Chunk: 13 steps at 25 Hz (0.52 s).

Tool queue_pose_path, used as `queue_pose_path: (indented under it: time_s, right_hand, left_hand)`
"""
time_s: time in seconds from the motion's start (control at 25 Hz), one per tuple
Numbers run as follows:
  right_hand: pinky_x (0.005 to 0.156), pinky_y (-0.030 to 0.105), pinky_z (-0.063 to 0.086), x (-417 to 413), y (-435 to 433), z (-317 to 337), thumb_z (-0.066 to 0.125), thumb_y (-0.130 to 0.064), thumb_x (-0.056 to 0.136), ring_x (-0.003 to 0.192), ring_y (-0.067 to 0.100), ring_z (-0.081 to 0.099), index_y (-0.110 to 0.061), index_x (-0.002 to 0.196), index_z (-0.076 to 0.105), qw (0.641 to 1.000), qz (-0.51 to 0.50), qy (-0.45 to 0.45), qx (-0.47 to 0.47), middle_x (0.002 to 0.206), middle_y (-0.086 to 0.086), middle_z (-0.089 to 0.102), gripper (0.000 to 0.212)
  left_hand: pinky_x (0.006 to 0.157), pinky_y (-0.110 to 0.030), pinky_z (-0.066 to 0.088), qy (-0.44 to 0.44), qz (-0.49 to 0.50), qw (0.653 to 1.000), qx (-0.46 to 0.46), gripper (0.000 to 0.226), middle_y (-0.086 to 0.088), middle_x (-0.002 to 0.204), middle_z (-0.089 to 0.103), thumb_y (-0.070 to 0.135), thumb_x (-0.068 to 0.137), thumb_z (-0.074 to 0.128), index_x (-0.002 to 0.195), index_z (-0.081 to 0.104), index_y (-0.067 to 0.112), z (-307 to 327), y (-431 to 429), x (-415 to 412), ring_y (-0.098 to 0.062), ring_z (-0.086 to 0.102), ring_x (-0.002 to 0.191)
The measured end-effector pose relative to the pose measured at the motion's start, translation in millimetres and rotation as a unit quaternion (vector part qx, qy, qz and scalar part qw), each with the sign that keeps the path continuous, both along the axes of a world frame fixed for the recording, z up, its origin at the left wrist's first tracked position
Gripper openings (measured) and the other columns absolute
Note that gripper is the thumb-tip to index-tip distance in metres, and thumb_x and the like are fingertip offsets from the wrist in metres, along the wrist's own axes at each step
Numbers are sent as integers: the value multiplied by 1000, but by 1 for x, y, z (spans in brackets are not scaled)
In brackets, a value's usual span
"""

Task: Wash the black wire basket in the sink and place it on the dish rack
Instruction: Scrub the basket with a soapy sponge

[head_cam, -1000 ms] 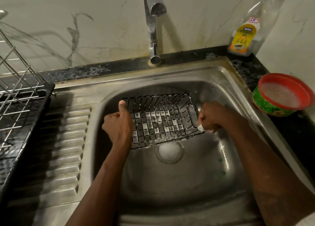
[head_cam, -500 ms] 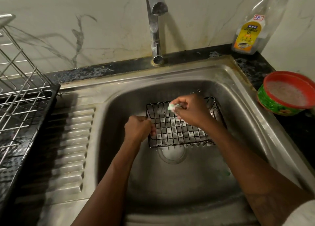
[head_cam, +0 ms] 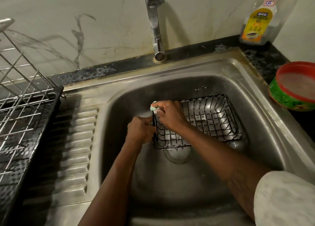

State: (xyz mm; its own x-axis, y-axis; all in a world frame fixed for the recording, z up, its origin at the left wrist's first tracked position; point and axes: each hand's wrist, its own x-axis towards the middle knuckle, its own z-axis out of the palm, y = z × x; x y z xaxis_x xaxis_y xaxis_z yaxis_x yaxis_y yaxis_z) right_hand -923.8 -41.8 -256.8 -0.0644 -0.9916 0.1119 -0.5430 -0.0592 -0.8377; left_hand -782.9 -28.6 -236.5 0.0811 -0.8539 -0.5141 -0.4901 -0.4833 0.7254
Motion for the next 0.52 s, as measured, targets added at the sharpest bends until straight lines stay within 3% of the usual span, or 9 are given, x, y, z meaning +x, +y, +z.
queue_pose_path:
  time_s: [0.16,0.28,0.36,0.52]
  right_hand:
    - [68,26,59,-3,9,-2,75,-8,80,76,11,72,-19,84,80,998,46,-12,46,85,-3,77,12]
    - [64,33,62,-17,20,11,74,2,82,69,17,73,-15,77,76,978,131,-82,139,82,3,77,17]
    - [69,38,62,-16,13,8,73,4,82,73,18,72,-14,78,74,982,97,-98,128,83,3,76,18]
    - [77,44,61,1,-4,-12,67,2,77,82,13,73,-28,76,65,991,-31,-116,56,91,-2,77,31]
  left_hand:
    - [80,-59,62,56,30,997,33,20,-14,84,70,-8,89,66,83,77,7,-7,-1,2,-27,67,68]
    - [73,-57,64,31,-6,999,6,21,-7,72,70,0,83,81,68,80,16,-5,3,3,-27,68,71]
    - [76,-61,63,49,-6,999,7,27,-8,75,70,-1,83,78,65,79,18,-3,3,4,-31,68,75]
    - [79,-68,59,70,2,998,1,17,-9,75,67,-7,83,68,81,79,5,-8,3,3,-31,67,75]
